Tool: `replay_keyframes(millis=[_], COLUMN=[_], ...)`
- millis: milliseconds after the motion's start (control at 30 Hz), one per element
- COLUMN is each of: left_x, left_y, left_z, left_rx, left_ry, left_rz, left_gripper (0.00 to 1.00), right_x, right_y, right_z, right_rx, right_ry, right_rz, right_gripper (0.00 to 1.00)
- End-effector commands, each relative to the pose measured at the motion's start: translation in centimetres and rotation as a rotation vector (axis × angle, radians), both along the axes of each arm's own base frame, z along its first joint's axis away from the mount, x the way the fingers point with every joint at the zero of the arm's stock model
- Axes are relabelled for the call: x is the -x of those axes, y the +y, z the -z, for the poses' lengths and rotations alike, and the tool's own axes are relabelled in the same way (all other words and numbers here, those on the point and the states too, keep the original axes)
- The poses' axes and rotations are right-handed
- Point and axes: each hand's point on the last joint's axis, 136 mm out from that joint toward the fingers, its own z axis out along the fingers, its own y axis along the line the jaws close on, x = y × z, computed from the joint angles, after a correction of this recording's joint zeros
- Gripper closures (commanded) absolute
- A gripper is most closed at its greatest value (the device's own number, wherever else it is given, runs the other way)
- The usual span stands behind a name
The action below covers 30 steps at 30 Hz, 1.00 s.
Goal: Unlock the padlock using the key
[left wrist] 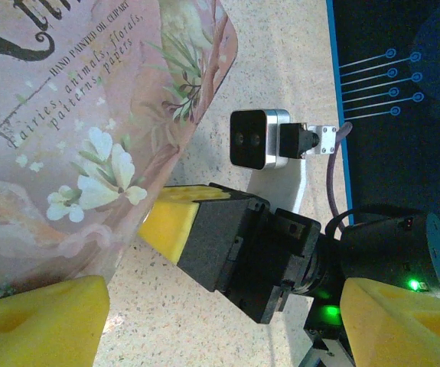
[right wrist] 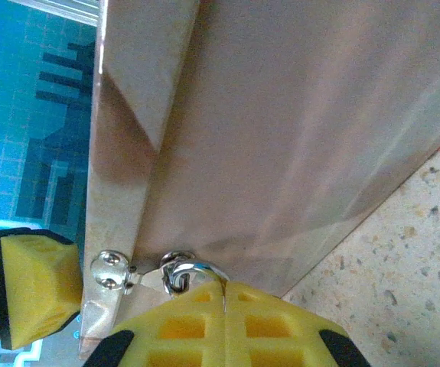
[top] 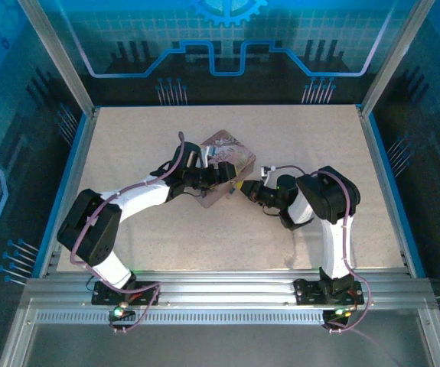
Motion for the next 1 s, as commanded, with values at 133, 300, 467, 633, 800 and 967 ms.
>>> replay_keyframes(millis=[133, 300, 467, 633, 800, 967], left_x=[2.1, 2.0, 1.9, 1.8, 1.8, 1.8], left_y=[0.1, 0.3, 0.6, 0.6, 0.6, 0.5], left_z=[2.3, 2.1, 2.0, 1.9, 1.9, 2.0], left_rx=[-0.045, -0.046, -0.067, -0.065, -0.065, -0.066], left_ry=[0.084, 0.079, 0.074, 0.071, 0.073, 0.076], left_rz=[0.018, 0.013, 0.007, 0.006, 0.004, 0.005], left_gripper=[0.19, 0.19, 0.18, 0.19, 0.19, 0.2], right_x=[-1.9, -1.5, 0.2, 1.6, 1.9, 1.3], right_y=[-1.1, -1.2, -1.9, -1.4, 0.1, 1.2], right_z=[-1.5, -1.1, -0.2, -0.5, -1.2, -1.3], right_rx=[-0.035, -0.009, 0.093, 0.149, 0.154, 0.165], right_ry=[-0.049, -0.047, -0.107, -0.195, -0.268, -0.287], right_rz=[0.054, 0.04, 0.012, -0.061, -0.126, -0.156], right_gripper=[1.0, 1.0, 0.81, 0.55, 0.44, 0.4])
